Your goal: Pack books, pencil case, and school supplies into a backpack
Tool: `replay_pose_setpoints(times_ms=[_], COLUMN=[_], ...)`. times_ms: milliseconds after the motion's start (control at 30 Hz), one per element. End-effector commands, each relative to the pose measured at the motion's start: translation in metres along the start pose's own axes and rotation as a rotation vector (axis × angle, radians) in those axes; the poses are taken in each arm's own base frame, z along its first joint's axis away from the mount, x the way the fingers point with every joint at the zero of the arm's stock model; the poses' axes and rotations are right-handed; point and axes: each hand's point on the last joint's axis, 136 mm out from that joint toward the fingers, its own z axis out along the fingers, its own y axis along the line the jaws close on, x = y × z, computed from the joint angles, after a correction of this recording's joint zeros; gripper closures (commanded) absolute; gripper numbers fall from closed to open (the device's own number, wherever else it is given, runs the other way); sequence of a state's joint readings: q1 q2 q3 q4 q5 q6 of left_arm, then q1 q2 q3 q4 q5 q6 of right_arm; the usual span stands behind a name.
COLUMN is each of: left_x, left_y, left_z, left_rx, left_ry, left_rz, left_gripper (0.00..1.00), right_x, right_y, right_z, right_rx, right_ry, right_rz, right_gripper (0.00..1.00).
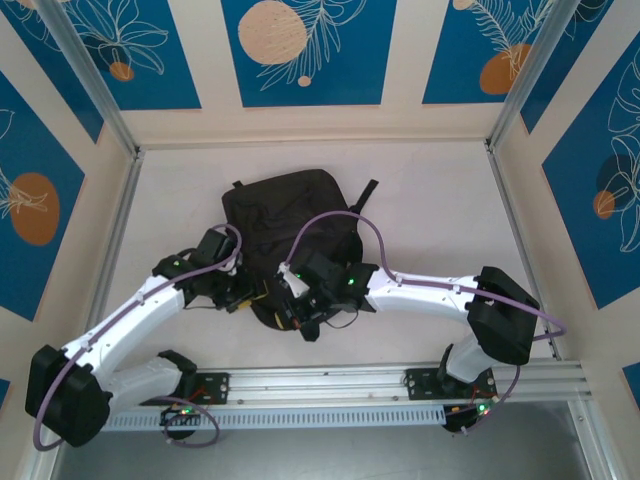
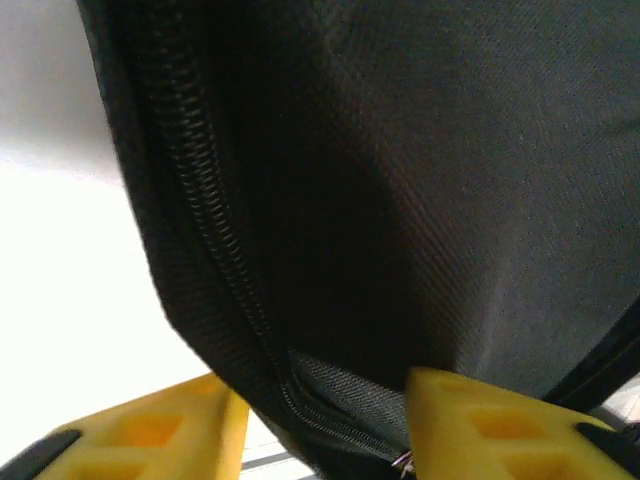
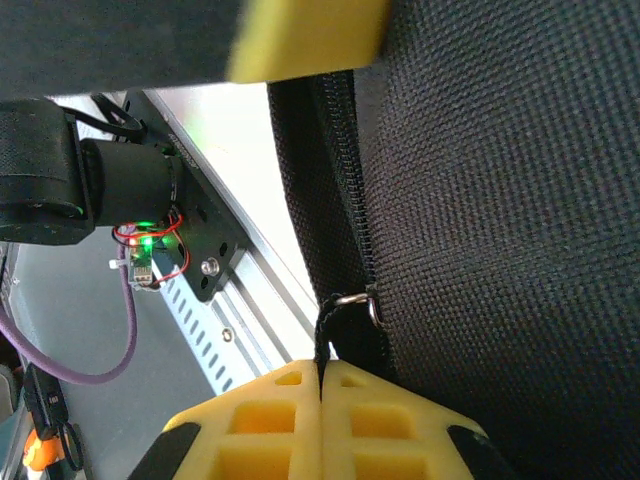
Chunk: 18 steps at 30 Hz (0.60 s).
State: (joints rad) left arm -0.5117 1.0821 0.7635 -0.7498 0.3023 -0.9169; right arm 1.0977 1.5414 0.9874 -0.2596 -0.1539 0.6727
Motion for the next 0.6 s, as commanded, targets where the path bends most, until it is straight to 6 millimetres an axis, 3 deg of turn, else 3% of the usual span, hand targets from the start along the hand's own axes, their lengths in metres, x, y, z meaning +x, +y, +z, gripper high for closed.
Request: replay_pose_setpoints(times_ms=[0, 100, 200, 433, 567], left_x=[-0.004, -0.01, -0.019, -0.029, -0.034], left_y=[0.005, 0.011, 0.02, 0.028, 0.026], left_z=[0.002, -0.008, -0.019, -0.028, -0.034], left_rx=[-0.035, -0.084, -0.138, -0.175, -0.182], left_ry=[-0.024, -0.073, -0.126, -0.164, -0.181], left_rz=[0.035, 0.074, 0.111, 0.12, 0.137], left_gripper=[0.76, 0.92, 1.0, 1.0, 1.0], right_x=[0.0, 0.004, 0.01, 0.011, 0.006], right_y=[0.0, -0.007, -0.016, -0.037, -0.027], right_z=[-0.007, -0.013, -0.021, -0.045, -0.044], right_rx=[0.028, 0.049, 0.068, 0.087, 0.037], right_ry=[-0.002, 0.005, 0.006, -0.033, -0.041], right_rz=[-0.015, -0.008, 0.0, 0.026, 0.012], right_gripper=[1.0, 1.0, 1.0, 1.0, 1.0])
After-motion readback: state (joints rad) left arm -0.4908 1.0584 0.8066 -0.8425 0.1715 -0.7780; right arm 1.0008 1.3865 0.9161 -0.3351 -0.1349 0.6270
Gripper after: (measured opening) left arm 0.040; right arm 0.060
